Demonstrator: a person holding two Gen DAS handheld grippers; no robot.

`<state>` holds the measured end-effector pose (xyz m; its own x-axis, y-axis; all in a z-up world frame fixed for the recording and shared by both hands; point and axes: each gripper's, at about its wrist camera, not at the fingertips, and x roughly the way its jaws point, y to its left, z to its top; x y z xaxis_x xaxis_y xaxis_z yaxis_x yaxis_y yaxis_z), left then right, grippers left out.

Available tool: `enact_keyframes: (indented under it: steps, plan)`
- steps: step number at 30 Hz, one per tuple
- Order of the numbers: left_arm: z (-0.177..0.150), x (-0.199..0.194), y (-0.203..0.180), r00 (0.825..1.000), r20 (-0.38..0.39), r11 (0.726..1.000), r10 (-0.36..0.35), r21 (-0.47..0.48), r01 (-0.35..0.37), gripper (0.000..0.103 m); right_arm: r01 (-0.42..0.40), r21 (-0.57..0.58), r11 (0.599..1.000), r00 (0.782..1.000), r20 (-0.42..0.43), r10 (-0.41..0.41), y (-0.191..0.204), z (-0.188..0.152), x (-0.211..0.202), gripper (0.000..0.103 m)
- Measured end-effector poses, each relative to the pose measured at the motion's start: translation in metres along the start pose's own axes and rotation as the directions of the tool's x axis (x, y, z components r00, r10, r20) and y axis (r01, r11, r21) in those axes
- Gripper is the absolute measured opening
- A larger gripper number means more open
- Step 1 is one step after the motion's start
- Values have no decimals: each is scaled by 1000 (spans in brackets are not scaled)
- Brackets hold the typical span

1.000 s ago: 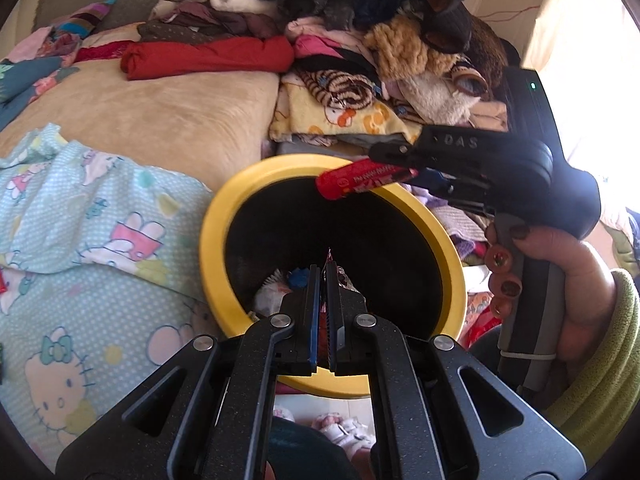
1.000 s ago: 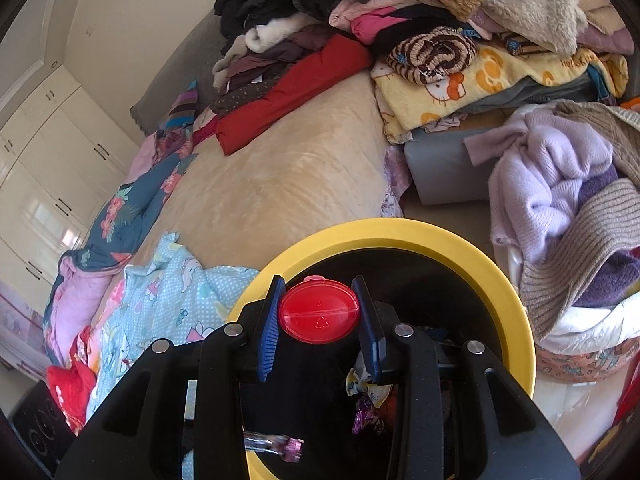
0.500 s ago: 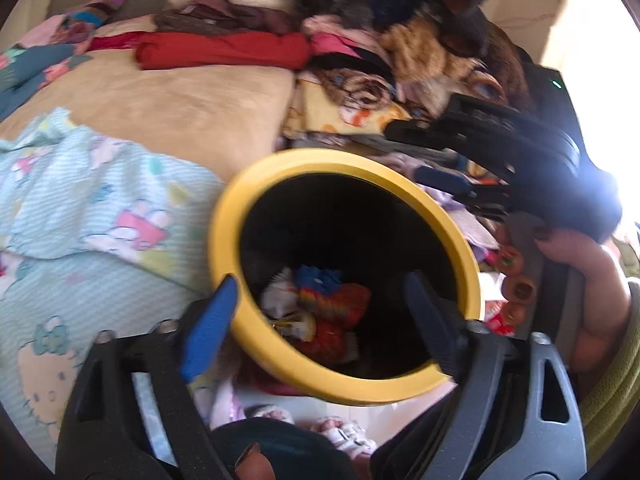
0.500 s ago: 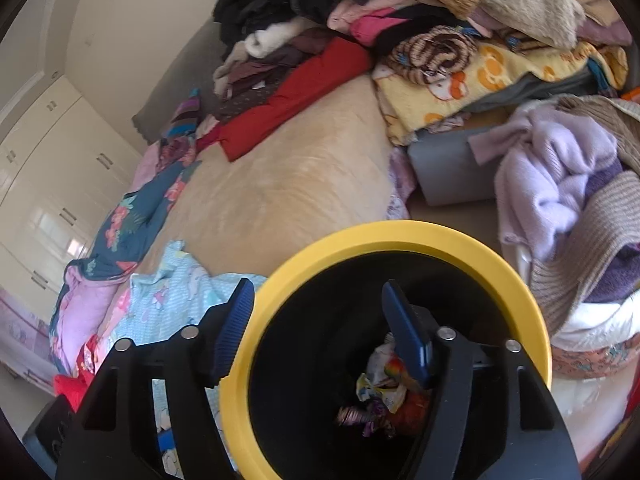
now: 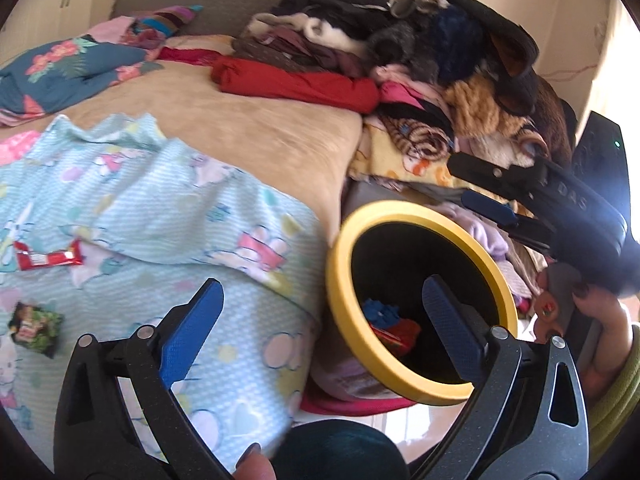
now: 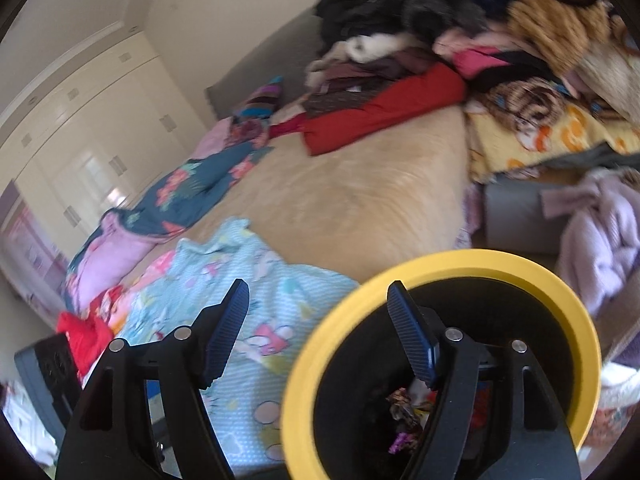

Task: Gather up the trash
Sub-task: 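Move both grippers back over the red candy wrapper and dark snack wrapper, then grasp the dark snack wrapper with the left gripper while the right gripper grasps the red candy wrapper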

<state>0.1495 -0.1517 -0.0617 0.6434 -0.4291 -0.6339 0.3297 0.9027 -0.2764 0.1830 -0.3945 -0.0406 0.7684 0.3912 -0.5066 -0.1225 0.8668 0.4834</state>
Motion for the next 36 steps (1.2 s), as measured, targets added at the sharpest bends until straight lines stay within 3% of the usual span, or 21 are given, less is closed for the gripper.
enact_keyframes:
  steps: [8, 17, 26, 32, 34, 36]
  plan:
    - [5, -27, 35, 996, 54, 996, 72, -61, -69, 91, -97, -88, 991, 995, -38, 94, 44, -9, 17, 69]
    - [-4, -53, 86, 982, 68, 977, 174, -135, -164, 91, -150, -161, 975, 984, -120, 132, 86, -28, 43, 69]
    - [-31, -72, 153, 955, 20, 936, 296, -205, -286, 92, -225, -172, 959, 956, -227, 184, 131, -46, 86, 69]
    - [-50, -80, 198, 947, -12, 903, 321, -298, -310, 91, -269, -186, 945, 923, -331, 197, 161, -66, 133, 68]
    - [-54, -79, 211, 950, -22, 892, 311, -338, -300, 89, -277, -200, 940, 910, -368, 190, 171, -74, 152, 63]
    - [-58, -76, 221, 956, -30, 884, 293, -372, -283, 77, -284, -203, 937, 896, -403, 185, 179, -80, 170, 61]
